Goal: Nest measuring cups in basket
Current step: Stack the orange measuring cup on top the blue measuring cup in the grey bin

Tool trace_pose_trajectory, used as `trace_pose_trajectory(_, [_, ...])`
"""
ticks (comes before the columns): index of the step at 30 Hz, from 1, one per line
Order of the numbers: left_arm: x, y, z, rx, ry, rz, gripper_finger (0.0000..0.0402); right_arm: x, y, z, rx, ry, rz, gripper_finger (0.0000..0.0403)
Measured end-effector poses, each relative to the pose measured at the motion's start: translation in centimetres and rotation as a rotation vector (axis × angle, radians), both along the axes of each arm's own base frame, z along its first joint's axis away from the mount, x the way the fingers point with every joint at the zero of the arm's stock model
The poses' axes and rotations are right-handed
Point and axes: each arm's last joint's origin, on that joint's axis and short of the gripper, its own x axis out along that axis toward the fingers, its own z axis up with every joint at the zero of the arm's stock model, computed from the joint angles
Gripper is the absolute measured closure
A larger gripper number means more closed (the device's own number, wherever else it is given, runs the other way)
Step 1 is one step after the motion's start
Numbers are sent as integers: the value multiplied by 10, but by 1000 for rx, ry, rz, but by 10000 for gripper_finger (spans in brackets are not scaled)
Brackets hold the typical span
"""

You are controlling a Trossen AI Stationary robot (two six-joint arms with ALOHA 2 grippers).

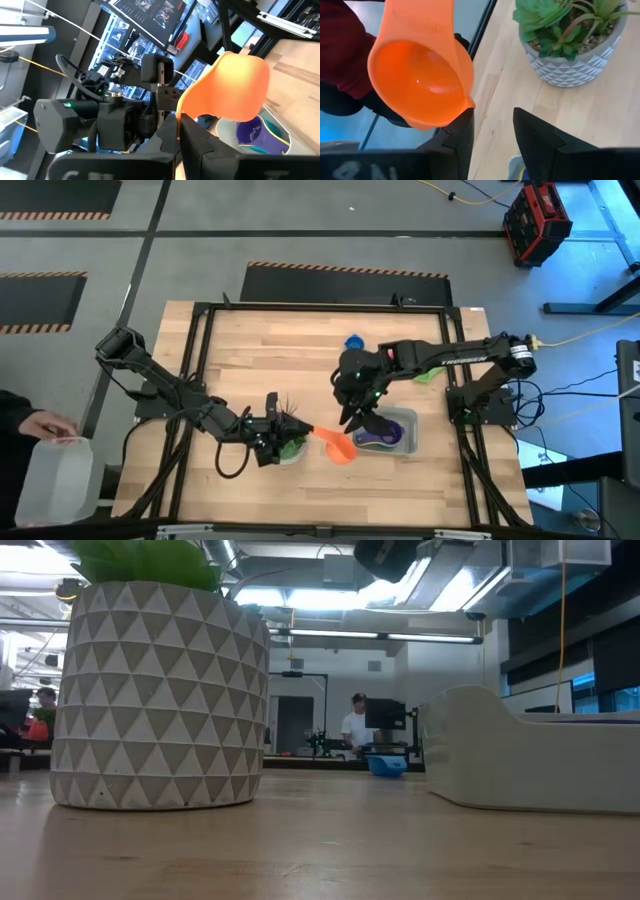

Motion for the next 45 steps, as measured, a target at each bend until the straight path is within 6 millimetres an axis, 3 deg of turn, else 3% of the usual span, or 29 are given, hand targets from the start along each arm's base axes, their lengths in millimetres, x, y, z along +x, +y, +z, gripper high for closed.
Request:
trace_pose_trajectory(18, [-7,-13,-2,4,21,-57,401,-2,4,4,95,89,-105,260])
trace_pose_trajectory(27, [-11,-19,-7,34,63,-80,401,3,7,7,21,5,-160,260])
trace_pose_trajectory(38, [-12,-20,-7,109,62,-84,401,1,35,9,-57,-75,-105,260])
trace_pose_trajectory(45, [-12,-21,-6,106,55,-131,401,2,37,8,-134,-104,-132,260])
